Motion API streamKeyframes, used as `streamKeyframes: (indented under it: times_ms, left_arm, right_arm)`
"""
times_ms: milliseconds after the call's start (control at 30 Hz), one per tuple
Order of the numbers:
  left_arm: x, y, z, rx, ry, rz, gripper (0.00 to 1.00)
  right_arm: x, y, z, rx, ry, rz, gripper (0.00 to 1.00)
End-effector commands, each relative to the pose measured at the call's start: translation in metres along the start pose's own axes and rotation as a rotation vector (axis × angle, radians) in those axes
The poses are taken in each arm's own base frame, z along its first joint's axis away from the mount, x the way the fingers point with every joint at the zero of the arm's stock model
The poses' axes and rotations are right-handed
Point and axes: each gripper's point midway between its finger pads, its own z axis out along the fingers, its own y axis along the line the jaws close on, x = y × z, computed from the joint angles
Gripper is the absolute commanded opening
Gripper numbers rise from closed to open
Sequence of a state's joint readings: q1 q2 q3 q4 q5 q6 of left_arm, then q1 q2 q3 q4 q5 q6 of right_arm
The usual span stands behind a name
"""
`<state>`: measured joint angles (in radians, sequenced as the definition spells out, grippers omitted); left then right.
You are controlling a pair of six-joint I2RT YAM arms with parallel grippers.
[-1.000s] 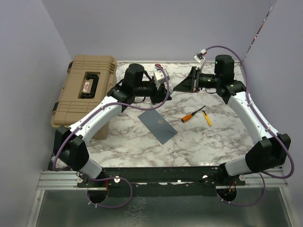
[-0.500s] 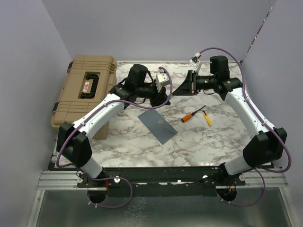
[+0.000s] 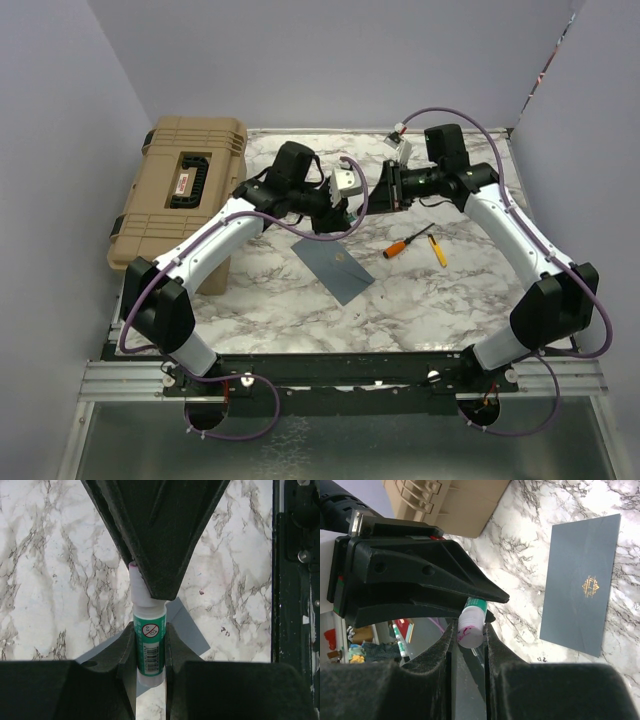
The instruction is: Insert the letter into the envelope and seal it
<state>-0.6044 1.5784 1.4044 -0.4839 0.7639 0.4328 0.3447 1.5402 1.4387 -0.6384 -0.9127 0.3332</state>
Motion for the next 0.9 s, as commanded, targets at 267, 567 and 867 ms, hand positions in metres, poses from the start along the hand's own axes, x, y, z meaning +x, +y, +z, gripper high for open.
streamKeyframes:
  times_ms: [267,567,867]
  left_arm:
    - [-0.056,0.015,-0.017,-0.105,-0.097,0.341,0.0]
    - [-0.086,0.001,-0.018,-0.046,-0.186,0.416,0.0]
    - [-0.12,-0.008,-0.022,-0.026,-0.28,0.491,0.0]
  right_arm:
    - [0.048,0.004,0.02,-0.015,0.177,0.162,0.01]
    - [0.056,-0.007,0.027,0.054,0.185,0.246,0.01]
    - [0.06,-0.019,0.032,0.095,0.176,0.314,0.01]
